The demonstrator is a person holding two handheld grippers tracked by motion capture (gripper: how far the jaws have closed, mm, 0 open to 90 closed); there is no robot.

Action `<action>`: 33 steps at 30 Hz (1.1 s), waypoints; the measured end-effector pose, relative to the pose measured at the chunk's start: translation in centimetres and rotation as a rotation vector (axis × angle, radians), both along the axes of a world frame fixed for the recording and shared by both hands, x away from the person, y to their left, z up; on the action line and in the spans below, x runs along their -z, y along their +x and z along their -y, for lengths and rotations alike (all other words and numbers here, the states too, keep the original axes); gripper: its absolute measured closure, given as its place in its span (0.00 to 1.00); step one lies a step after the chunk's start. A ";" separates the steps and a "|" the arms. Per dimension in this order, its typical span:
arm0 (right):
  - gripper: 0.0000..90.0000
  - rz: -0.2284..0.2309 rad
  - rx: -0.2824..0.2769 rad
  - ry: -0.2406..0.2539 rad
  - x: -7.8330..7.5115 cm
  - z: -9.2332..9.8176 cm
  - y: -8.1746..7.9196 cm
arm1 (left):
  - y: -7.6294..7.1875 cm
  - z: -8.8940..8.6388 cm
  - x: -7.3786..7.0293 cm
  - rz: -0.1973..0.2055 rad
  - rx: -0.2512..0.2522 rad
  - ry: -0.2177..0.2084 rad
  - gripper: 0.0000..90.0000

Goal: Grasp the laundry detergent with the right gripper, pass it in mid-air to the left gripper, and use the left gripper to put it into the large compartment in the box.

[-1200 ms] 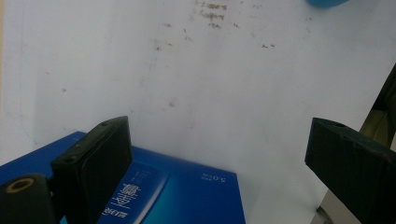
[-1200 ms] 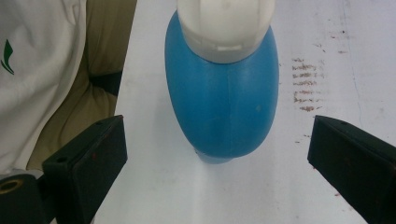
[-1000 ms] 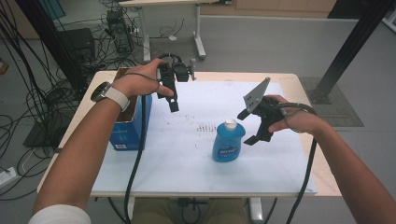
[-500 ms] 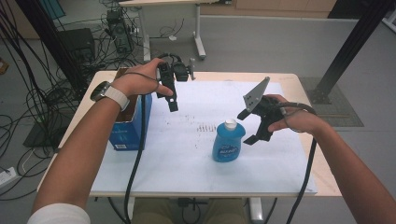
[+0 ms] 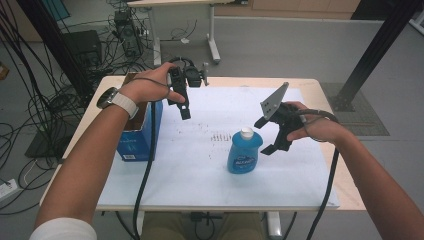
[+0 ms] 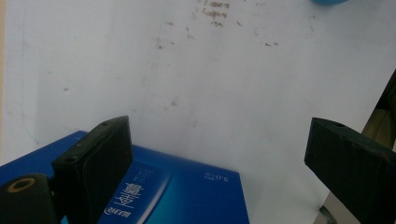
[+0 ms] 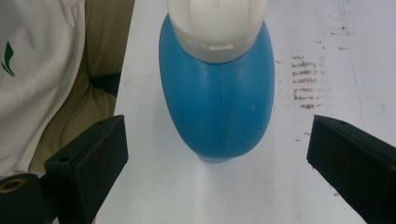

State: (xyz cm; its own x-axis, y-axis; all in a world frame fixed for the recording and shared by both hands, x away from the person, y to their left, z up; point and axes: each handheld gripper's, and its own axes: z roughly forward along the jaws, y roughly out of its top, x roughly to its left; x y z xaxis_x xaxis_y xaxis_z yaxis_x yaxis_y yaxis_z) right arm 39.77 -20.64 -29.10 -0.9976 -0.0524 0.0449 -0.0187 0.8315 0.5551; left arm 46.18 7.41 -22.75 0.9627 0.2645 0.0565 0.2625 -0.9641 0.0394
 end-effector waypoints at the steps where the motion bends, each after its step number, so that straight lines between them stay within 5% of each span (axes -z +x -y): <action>1: 0.06 -0.001 -0.001 0.000 0.0 0.0 0.0 | 0.0 0.0 0.0 0.000 0.001 0.001 0.09; 33: 0.06 -0.001 -0.009 -0.003 0.0 -0.4 0.0 | -0.1 -0.4 -0.2 0.006 -0.005 -0.004 0.09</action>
State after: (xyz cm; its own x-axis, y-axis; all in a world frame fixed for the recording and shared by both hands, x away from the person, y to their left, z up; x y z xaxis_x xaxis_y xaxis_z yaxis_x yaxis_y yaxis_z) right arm 39.75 -20.29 -29.15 -0.9970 -0.0617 0.0459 -0.0261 0.8330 0.5526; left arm 46.10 7.78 -22.52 0.9611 0.2693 0.0616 0.2668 -0.9627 0.0452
